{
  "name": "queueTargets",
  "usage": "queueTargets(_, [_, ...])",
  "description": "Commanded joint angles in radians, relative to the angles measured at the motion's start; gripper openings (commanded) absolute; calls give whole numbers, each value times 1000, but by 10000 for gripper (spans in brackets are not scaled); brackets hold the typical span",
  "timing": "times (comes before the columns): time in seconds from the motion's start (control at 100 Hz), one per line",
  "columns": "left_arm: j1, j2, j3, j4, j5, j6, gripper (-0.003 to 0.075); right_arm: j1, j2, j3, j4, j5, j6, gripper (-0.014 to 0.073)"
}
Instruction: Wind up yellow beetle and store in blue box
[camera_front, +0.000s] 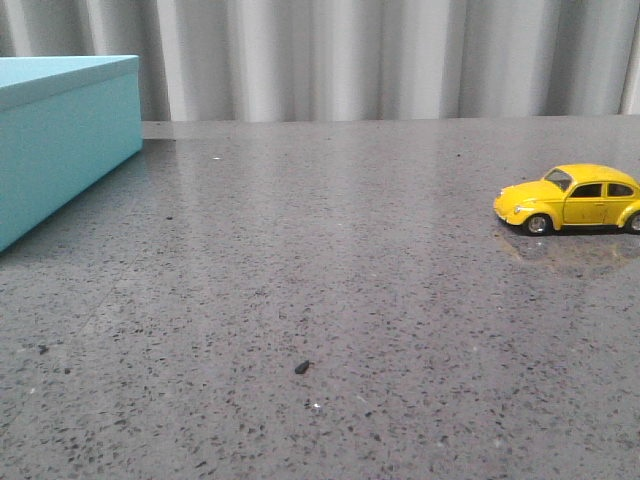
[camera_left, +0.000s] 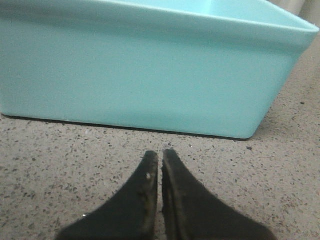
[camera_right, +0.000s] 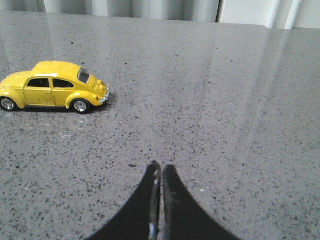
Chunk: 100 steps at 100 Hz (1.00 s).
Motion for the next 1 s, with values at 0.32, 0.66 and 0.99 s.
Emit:
queueTargets(0.32, [1,14,25,21,-212,-7,-21,-6,-18,21,3,-186,-6,-41])
queueTargets(0.66, [1,14,25,21,-317,-7,-21,-6,-18,21,3,-168,-6,-41])
queueTargets(0.99, [1,14,25,21,-385,-7,-21,-6,-18,21,3,-168,-6,-41])
